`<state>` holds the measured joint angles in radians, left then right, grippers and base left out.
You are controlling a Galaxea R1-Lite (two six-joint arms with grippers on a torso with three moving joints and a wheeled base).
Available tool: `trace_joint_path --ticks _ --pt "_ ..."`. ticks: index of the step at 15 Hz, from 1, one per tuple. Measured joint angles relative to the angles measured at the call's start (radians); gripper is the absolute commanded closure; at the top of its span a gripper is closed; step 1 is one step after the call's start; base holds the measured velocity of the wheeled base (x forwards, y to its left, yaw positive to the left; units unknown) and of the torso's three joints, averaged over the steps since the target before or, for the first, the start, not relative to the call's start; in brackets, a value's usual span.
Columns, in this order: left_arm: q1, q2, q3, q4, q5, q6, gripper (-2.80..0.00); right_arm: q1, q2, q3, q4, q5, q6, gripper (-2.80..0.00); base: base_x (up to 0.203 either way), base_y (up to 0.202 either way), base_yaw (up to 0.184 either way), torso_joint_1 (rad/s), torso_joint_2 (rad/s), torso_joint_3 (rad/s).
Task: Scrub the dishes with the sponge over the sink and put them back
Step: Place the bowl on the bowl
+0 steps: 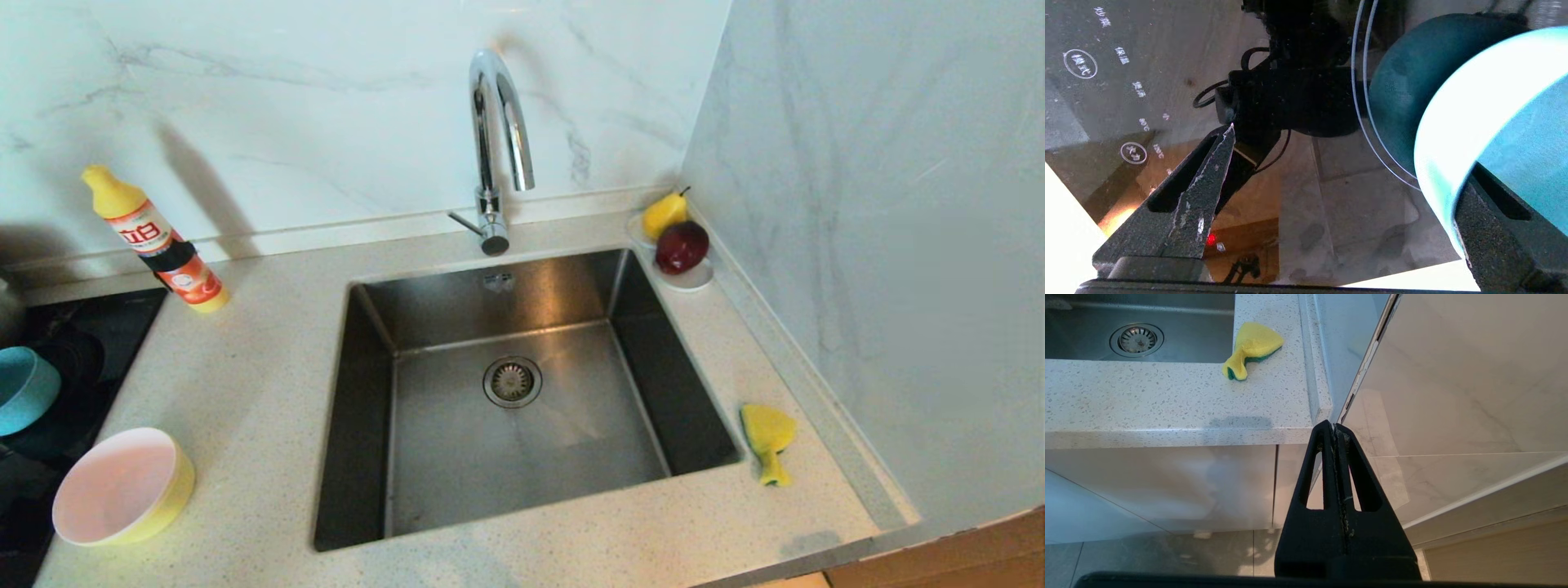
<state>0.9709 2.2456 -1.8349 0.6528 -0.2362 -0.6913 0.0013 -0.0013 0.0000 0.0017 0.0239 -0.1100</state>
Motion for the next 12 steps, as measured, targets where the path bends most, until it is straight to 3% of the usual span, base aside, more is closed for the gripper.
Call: trace_joint_path --ticks 12 --pt "0.0 -0.003 -0.019 0.034 0.0 0.005 0.0 0.0 0.0 0.0 0.0 0.0 -0.001 0.0 0.0 0.0 0.0 0.0 0.0 0.0"
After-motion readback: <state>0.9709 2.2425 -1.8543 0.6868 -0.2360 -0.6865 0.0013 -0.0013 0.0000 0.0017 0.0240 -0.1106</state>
